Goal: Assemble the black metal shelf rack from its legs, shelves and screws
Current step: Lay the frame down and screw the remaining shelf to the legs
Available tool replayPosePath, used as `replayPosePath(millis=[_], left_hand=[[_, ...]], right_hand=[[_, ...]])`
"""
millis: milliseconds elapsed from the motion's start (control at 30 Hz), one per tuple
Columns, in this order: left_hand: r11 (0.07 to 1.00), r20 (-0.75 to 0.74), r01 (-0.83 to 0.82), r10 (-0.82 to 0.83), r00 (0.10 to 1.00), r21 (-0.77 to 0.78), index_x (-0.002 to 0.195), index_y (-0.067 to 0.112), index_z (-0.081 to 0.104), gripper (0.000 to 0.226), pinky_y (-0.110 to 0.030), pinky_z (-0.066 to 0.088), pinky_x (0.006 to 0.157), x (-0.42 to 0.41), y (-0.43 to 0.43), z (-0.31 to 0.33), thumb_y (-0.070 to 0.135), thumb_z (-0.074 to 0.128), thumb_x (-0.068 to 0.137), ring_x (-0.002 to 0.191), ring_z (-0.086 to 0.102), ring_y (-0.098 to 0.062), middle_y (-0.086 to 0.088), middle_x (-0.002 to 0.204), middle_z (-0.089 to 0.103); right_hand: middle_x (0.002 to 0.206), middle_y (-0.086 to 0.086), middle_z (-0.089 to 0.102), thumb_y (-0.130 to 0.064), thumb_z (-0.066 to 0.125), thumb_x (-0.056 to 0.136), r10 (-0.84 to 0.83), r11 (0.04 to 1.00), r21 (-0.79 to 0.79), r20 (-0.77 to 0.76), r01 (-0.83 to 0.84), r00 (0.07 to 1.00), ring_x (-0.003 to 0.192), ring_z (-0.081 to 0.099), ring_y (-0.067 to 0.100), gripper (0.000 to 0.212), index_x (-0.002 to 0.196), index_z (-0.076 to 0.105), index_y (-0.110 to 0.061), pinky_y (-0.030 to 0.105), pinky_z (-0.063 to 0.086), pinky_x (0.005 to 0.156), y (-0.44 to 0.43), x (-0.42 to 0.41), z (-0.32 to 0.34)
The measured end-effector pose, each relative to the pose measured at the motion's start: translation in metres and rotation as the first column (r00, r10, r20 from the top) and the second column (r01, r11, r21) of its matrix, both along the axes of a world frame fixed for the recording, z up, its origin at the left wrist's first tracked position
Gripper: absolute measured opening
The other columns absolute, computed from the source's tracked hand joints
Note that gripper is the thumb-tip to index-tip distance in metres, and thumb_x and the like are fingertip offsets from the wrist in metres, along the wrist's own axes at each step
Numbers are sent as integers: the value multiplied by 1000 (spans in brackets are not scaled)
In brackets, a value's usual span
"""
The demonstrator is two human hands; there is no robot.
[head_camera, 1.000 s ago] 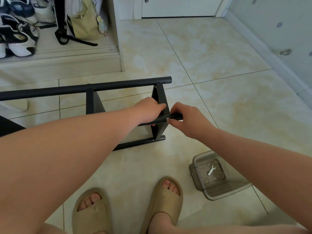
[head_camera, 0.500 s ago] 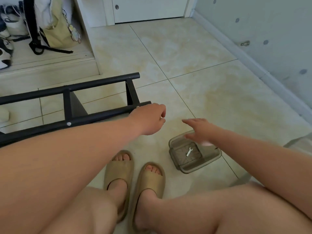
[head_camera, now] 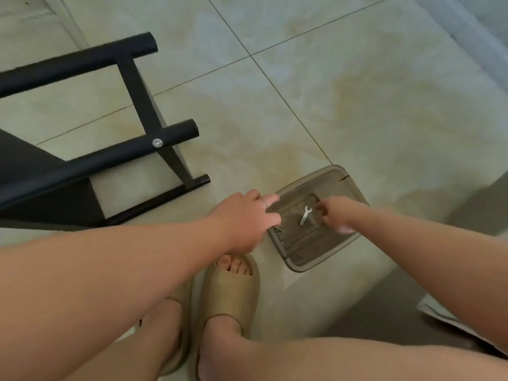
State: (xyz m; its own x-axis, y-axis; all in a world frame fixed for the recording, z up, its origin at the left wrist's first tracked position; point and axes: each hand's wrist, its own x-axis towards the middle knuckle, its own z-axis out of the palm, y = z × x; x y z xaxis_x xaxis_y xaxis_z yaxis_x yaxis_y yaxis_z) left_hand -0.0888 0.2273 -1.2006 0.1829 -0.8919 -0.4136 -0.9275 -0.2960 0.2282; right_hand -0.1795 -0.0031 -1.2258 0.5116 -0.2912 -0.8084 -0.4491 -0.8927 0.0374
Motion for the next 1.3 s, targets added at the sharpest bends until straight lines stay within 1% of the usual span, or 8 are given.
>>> replayPosePath(millis=[233,367,433,500,567,867,1133,1300], left_hand=[[987,-45,-31,24,999,-157,127,28,55,36,-42,42,94,3,4,-34,33,62,93,132,39,-31,-5,163,17],[969,-78,-73,56,995,-237,117,25,63,24,-46,43,101,10,1,-39,31,64,94,137,41,-30,-3,161,29],[965,-87,-77,57,995,-250,114,25,64,20,-46,42,103,13,0,-42,31,63,95,138,40,-29,-2,161,31],[963,-99,-80,56,993,-257,114,24,65,20,-46,41,104,13,-1,-43,31,63,95,138,40,-29,-1,160,32],[960,-107,-88,61,992,-266,113,23,66,19,-46,41,105,11,-2,-43,31,62,96,139,39,-29,-2,160,32],[959,-86,-90,69,994,-270,108,24,65,14,-44,42,100,9,-5,-43,31,60,96,134,42,-29,-1,159,32],[978,-43,-74,66,997,-196,111,28,64,16,-40,42,96,7,-10,-33,33,57,98,126,46,-25,1,161,26],[971,-78,-108,93,993,-215,112,31,67,18,-37,40,96,9,-13,-35,34,57,98,125,46,-23,4,160,29]], right_hand=[[129,12,62,-20,55,99,-141,990,14,126,140,982,113,61,31,41,140,52,-15,38,52,91,-13,-17,-54],[124,10,61,-18,54,98,-89,996,10,286,89,954,108,62,33,30,127,59,-14,41,53,83,-4,-13,-67],[118,13,56,-14,51,98,-82,992,-64,342,110,936,93,60,36,19,115,58,-9,43,53,73,-3,-14,-69],[113,14,52,-6,51,96,-31,985,-147,340,85,940,79,54,35,14,110,55,-6,40,46,62,-4,-15,-69],[114,14,51,1,51,95,37,981,-191,296,21,954,79,57,35,19,113,55,-5,39,42,59,-5,-16,-69],[114,16,53,7,45,97,135,972,-225,261,-76,956,95,63,35,26,120,53,-2,37,41,63,-7,-1,-78],[98,11,59,0,52,93,-23,989,-139,244,59,969,79,58,31,23,109,66,-7,35,48,67,-26,-4,-60],[110,12,65,-4,54,94,-65,998,-5,182,67,981,93,62,30,25,116,63,-12,36,52,75,-10,-16,-65]])
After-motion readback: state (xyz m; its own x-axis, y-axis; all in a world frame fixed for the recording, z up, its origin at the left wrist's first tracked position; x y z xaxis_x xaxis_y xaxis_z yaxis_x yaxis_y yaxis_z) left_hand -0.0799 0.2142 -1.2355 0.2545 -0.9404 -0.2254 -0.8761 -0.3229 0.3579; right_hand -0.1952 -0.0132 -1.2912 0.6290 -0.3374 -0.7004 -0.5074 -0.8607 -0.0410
